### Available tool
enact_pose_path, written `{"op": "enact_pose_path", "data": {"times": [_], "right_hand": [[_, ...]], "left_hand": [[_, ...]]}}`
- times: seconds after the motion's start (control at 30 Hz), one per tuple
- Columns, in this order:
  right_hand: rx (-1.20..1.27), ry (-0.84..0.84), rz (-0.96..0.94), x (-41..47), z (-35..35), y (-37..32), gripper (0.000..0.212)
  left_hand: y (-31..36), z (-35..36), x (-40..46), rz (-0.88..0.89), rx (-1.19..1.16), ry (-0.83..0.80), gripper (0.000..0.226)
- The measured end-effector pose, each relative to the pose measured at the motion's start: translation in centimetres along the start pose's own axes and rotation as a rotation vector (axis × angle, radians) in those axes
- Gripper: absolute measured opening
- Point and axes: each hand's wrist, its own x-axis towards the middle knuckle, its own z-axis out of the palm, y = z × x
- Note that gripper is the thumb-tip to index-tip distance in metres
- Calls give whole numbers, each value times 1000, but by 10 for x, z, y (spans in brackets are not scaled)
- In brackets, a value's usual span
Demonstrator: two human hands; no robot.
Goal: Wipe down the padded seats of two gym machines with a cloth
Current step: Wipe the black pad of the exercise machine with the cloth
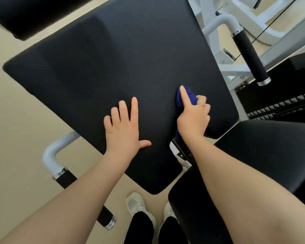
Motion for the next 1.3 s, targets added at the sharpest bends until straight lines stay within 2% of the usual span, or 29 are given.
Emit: {"op": "enact_pose_path", "data": {"times": [0.17, 0.33, 0.4, 0.53, 0.6, 0.67, 0.77, 0.8, 0.9, 0.93, 0.97, 1.1, 1.2, 1.23, 1.3], "right_hand": [[241, 26, 386, 15, -4, -13, 82], [161, -63, 538, 21, -19, 15, 77], [132, -92, 540, 19, -23, 29, 78], [180, -45, 452, 13, -18, 11, 72], [164, -72, 334, 4, -16, -6, 73], [63, -101, 136, -10, -15, -22, 74], [-194, -130, -314, -33, -7, -30, 75], [-217, -131, -341, -31, -7, -28, 75], [-54, -90, -4, -18, -8, -27, 75], [-38, -91, 28, -20, -7, -31, 75], [-69, -100, -25, -29, -6, -37, 74], [-95, -247, -447, -104, 15, -64, 74], [-95, -286, -645, -123, 20, -65, 72], [-115, -265, -650, -109, 17, -59, 71], [-149, -171, -473, -77, 9, -43, 71]], "left_hand": [[-13, -8, -1, 34, 44, 16, 125], [-21, -8, -4, 66, 4, -13, 116], [-19, -3, -5, 79, 2, -19, 114], [-17, 0, -7, 52, -62, -53, 109], [-17, -3, -8, 31, -104, -75, 108], [-17, -6, -11, 22, -129, -77, 106], [-19, -9, -12, -4, -206, -61, 92], [-20, -9, -13, -10, -241, -59, 86], [-28, -5, -15, -21, -334, -6, 73], [-31, -3, -15, -23, -346, 19, 72], [-36, 0, -16, -18, -343, 32, 72], [-50, 5, -20, -16, -345, 35, 70], [-59, 4, -28, -1, -300, 36, 68], [-63, 4, -31, 30, -254, 39, 71], [-69, 5, -34, 101, -175, 50, 74]]}}
